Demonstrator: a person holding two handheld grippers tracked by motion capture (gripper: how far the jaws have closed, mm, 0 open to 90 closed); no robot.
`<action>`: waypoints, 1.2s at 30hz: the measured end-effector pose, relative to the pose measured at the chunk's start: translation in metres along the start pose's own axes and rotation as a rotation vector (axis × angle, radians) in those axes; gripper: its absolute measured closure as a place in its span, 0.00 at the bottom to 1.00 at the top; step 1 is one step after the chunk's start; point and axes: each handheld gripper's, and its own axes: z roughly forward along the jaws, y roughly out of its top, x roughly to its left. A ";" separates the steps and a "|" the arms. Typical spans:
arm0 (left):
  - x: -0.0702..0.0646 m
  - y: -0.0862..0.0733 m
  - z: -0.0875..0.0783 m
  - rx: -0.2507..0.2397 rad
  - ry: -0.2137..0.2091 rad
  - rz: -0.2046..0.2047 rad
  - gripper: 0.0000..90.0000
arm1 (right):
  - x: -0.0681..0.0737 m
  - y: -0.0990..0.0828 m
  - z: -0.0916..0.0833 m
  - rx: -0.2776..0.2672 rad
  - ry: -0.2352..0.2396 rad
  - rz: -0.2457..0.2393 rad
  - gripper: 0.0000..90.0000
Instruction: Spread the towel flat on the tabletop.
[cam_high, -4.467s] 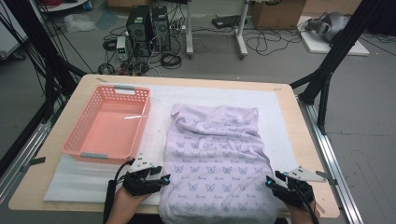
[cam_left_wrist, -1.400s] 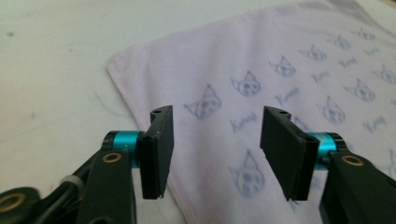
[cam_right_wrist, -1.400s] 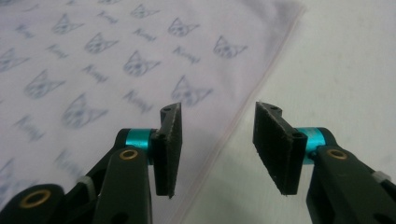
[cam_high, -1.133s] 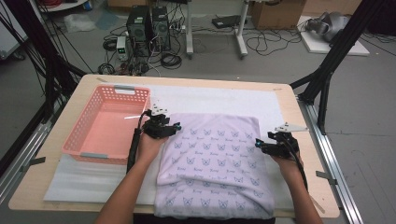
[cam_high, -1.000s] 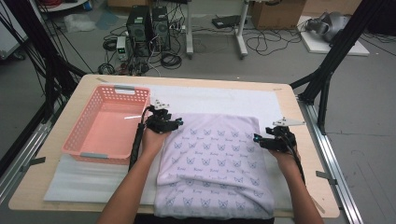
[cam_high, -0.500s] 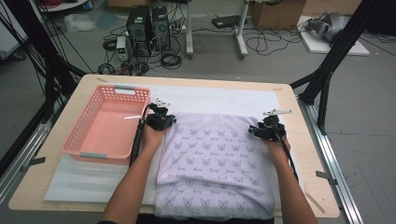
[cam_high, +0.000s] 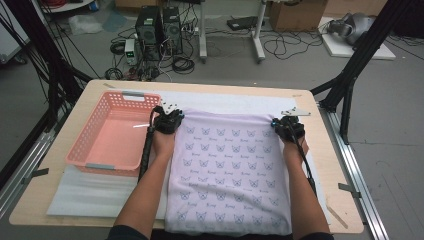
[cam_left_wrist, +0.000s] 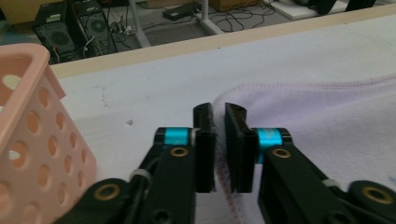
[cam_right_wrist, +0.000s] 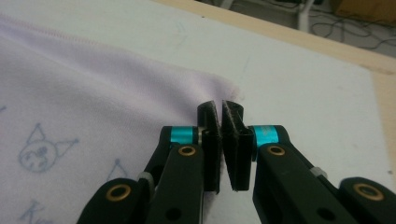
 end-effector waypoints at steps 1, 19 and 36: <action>0.001 -0.001 0.000 0.018 0.003 -0.002 0.75 | 0.000 -0.001 0.001 0.009 -0.017 -0.010 0.93; 0.001 -0.007 0.003 0.195 0.018 -0.013 0.96 | 0.004 -0.016 0.003 0.161 0.150 0.107 0.77; -0.010 0.011 -0.039 0.011 -0.306 -0.110 0.32 | -0.003 -0.012 -0.025 0.086 0.096 0.062 0.54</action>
